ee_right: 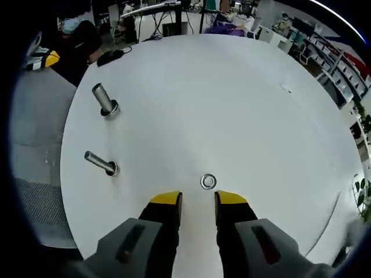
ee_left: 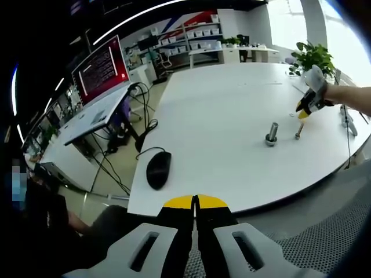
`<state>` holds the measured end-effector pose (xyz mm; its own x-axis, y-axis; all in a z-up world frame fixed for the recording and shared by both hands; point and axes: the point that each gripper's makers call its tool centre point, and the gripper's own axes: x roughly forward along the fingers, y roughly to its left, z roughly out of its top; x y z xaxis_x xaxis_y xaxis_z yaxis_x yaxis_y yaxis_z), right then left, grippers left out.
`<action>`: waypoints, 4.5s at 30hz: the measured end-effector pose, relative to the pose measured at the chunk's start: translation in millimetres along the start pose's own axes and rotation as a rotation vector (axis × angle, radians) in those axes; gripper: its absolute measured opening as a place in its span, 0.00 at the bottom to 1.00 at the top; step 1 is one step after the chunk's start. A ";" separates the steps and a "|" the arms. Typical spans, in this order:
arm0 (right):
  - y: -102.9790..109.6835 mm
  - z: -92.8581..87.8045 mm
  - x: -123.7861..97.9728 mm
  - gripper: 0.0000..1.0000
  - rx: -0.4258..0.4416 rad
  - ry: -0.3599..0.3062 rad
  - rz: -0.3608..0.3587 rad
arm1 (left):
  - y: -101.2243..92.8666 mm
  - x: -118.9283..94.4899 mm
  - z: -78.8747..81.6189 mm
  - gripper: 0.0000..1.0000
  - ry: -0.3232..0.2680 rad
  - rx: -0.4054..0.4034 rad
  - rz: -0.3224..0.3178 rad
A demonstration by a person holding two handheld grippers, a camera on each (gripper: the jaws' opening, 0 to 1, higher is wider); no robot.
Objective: Place the washer onto the threaded stud by aligning its center hole with the stud, sliding it down to the base, and recovering from edge contact or off-axis alignment until the washer reaches the visible bottom stop.
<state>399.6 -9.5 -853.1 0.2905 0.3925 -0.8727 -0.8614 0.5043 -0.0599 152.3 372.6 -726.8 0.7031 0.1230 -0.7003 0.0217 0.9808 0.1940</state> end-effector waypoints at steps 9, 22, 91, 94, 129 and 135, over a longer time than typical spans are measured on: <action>-3.7 3.7 16.8 0.25 0.021 0.011 0.042 | -0.4 -0.4 0.4 0.00 -0.002 -0.001 -0.002; 2.2 8.0 16.6 0.15 -0.004 0.010 0.037 | 0.2 -0.9 0.4 0.00 -0.006 -0.004 -0.002; 39.8 -94.9 -40.2 0.14 -0.269 0.324 0.118 | 1.0 -1.0 0.7 0.00 -0.003 0.001 0.003; 37.4 -95.0 -38.2 0.14 -0.266 0.353 0.120 | 1.3 -0.9 0.5 0.00 -0.002 0.002 0.004; 40.3 -97.9 -40.1 0.16 -0.284 0.378 0.081 | 2.9 -0.8 3.7 0.00 -0.022 -0.009 0.003; 41.4 -97.3 -41.2 0.16 -0.272 0.369 0.075 | 3.6 0.0 1.8 0.00 -0.012 -0.007 0.004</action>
<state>311.4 -79.6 -866.8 0.0977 0.0952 -0.9907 -0.9667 0.2456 -0.0717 153.6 375.9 -724.8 0.7120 0.1248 -0.6910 0.0142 0.9813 0.1919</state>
